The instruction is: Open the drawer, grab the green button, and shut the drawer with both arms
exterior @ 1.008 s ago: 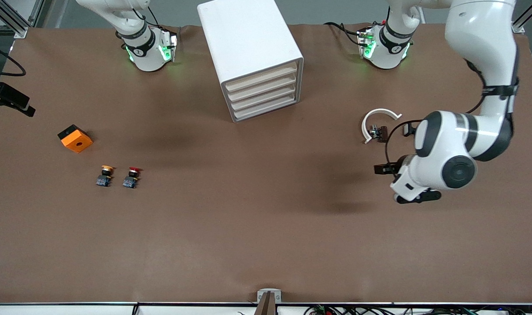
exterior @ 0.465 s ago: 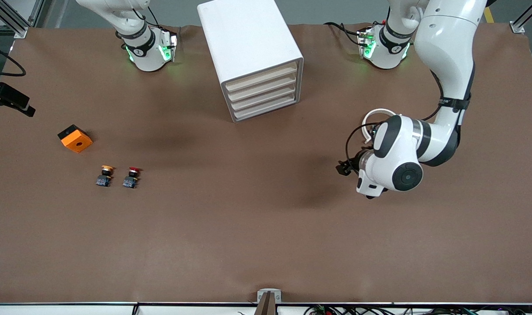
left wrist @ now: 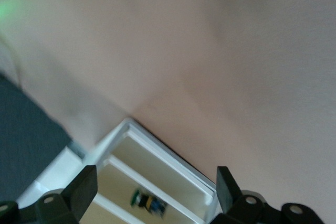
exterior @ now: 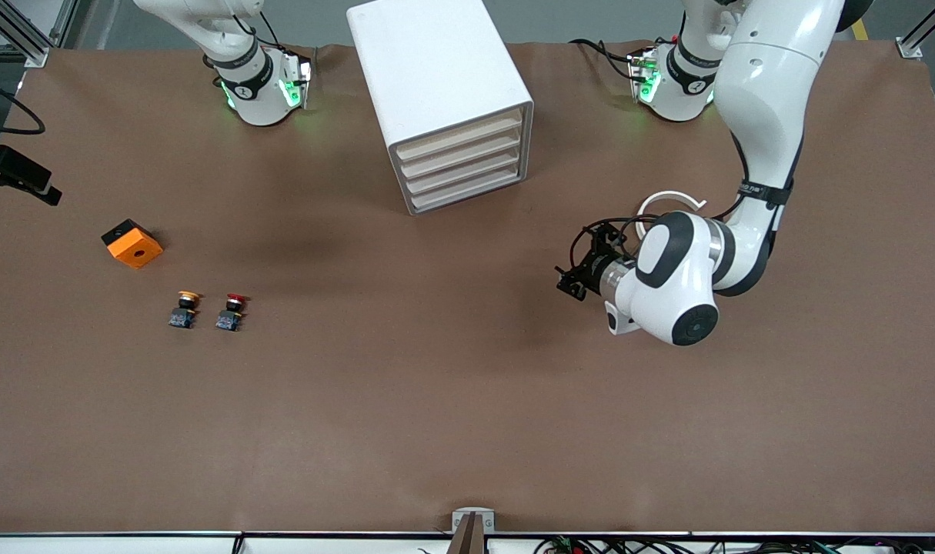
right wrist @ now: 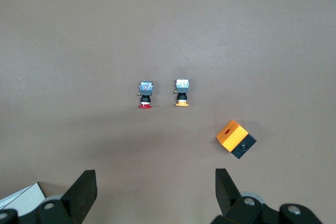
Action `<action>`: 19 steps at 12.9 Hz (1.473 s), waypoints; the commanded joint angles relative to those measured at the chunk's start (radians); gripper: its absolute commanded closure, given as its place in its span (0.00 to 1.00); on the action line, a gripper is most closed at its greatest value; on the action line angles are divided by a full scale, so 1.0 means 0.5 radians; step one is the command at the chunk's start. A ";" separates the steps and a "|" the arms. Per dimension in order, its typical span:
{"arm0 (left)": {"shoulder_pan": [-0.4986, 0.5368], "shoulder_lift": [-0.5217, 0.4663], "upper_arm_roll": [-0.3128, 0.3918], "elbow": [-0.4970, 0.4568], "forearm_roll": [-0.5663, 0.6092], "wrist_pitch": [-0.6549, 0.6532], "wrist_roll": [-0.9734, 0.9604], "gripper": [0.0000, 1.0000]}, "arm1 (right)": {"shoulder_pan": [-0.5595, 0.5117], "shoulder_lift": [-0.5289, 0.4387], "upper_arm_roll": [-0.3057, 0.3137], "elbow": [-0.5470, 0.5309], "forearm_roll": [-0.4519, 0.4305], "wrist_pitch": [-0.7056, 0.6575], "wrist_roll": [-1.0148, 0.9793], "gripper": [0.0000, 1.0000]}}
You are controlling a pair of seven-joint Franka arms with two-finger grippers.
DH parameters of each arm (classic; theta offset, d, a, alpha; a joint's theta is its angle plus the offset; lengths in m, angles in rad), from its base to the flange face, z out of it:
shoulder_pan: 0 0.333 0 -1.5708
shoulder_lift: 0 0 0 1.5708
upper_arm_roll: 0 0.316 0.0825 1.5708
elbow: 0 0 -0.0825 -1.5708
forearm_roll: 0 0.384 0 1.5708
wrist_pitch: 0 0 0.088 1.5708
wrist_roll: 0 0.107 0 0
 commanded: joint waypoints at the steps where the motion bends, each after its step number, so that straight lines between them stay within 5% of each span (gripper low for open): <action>1: -0.008 0.118 -0.016 0.075 -0.198 -0.144 -0.425 0.00 | -0.049 -0.044 0.029 -0.042 0.020 0.023 0.023 0.00; 6: -0.009 0.289 -0.193 0.057 -0.346 -0.301 -1.214 0.00 | -0.043 -0.041 0.029 -0.036 0.020 0.023 0.023 0.00; 12: -0.134 0.437 -0.231 -0.005 -0.352 -0.393 -1.491 0.00 | -0.037 -0.031 0.035 0.013 0.017 0.004 0.023 0.00; 14: -0.205 0.449 -0.234 -0.032 -0.352 -0.396 -1.494 0.22 | -0.025 0.008 0.035 0.092 0.008 -0.005 0.023 0.00; 19: -0.327 0.483 -0.243 -0.078 -0.395 -0.396 -1.491 0.32 | -0.022 0.039 0.032 0.099 0.020 -0.011 0.023 0.00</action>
